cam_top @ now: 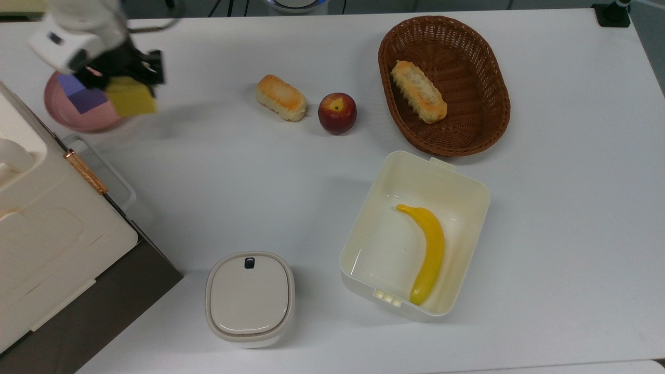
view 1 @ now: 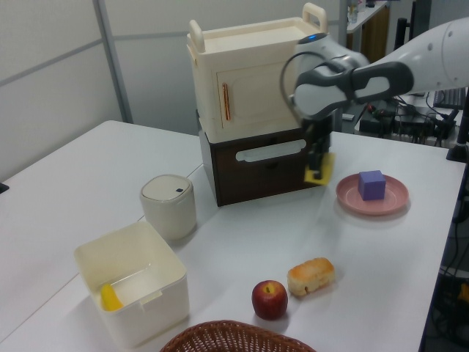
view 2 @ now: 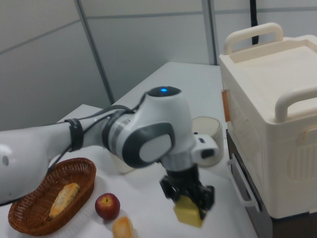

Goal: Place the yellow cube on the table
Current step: 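Carry the yellow cube beside the bread roll, lower it, release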

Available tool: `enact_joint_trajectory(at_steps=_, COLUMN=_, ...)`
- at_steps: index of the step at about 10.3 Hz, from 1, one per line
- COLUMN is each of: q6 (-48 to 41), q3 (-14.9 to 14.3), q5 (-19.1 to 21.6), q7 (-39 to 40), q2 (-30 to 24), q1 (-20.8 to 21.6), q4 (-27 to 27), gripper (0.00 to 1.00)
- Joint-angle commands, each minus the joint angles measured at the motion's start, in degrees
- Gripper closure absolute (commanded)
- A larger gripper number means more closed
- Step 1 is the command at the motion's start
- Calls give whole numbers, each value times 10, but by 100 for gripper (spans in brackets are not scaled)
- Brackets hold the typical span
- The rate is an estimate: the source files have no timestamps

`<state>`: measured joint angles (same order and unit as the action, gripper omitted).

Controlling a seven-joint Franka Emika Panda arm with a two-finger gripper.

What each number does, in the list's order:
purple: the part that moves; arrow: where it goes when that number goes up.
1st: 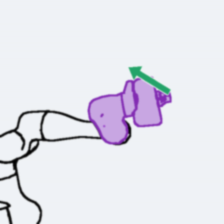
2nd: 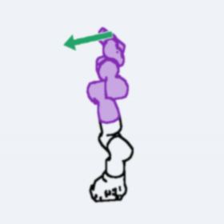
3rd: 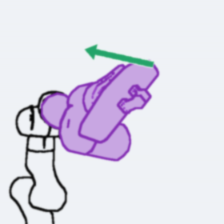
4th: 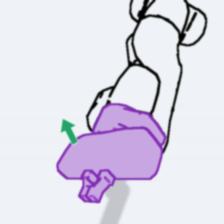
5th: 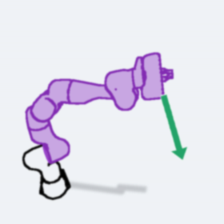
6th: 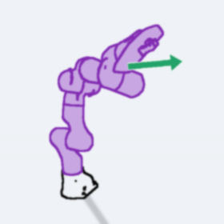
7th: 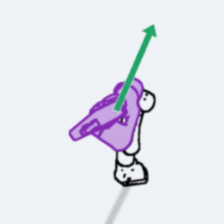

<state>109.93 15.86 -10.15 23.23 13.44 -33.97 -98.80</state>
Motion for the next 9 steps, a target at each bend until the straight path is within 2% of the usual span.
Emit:
enact_joint_trajectory(at_steps=1, q6=-8, q3=14, q5=4, q7=-126, q2=-4, q1=81, q4=-10, gripper=47)
enact_joint_trajectory(at_steps=3, q6=-2, q3=14, q5=4, q7=-185, q2=2, q1=131, q4=-10, gripper=33)
enact_joint_trajectory(at_steps=5, q6=-1, q3=14, q5=4, q7=-234, q2=10, q1=172, q4=-8, gripper=14)
enact_joint_trajectory(at_steps=6, q6=-1, q3=14, q5=3, q7=-251, q2=13, q1=185, q4=-8, gripper=0)
enact_joint_trajectory(at_steps=9, q6=-9, q3=12, q5=2, q7=-275, q2=2, q1=203, q4=11, gripper=0)
